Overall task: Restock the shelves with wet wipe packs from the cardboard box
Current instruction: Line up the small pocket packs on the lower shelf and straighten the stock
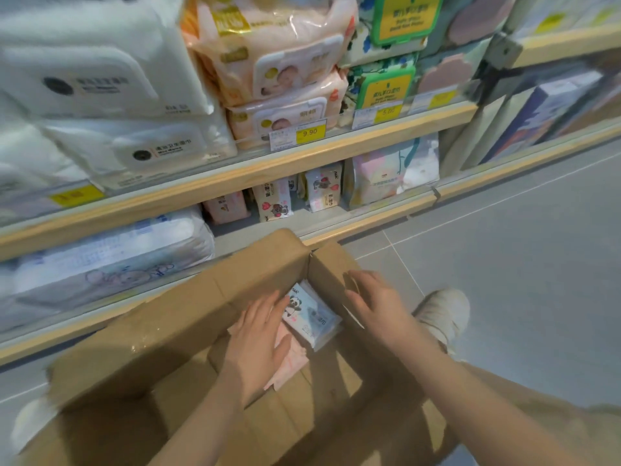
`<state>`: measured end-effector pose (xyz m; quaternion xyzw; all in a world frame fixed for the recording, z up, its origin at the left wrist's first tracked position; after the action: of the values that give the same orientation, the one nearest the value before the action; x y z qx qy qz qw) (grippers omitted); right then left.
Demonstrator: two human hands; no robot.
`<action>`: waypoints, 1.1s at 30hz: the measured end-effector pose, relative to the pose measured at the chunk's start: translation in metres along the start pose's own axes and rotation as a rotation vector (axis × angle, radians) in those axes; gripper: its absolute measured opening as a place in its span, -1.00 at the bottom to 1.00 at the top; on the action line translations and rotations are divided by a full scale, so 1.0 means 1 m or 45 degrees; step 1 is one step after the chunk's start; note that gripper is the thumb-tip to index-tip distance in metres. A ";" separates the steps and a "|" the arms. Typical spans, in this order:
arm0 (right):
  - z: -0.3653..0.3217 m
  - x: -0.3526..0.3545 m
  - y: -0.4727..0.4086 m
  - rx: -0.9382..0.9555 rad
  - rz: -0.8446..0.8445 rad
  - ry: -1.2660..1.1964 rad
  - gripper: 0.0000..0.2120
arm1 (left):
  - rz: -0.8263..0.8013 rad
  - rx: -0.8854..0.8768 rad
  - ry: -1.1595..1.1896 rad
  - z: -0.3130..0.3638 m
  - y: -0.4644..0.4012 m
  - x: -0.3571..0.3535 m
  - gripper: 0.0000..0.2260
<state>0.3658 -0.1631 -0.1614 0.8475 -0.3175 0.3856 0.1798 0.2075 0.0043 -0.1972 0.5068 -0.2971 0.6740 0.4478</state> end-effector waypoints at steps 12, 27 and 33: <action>0.018 -0.022 0.020 0.107 0.130 0.128 -0.65 | -0.274 0.589 0.483 0.009 0.005 -0.067 -0.41; 0.017 -0.026 0.019 0.125 0.137 0.239 -0.62 | 0.105 0.737 0.741 0.014 -0.037 -0.073 -0.67; 0.017 -0.020 0.018 0.162 0.127 0.158 -0.65 | 0.063 0.760 1.106 -0.005 -0.010 -0.045 -0.66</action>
<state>0.3524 -0.1777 -0.1862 0.8148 -0.3223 0.4653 0.1254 0.2179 -0.0007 -0.2423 0.2793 0.1090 0.8876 0.3498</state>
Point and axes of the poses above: each hand's wrist, its own y-axis away from the middle knuckle, its own x-axis out of the back of the hand, z = x × y, the point moved 3 cm from there along -y, towards the middle knuckle, and after that the axes turned 10 degrees about x, right-handed, at the moved point
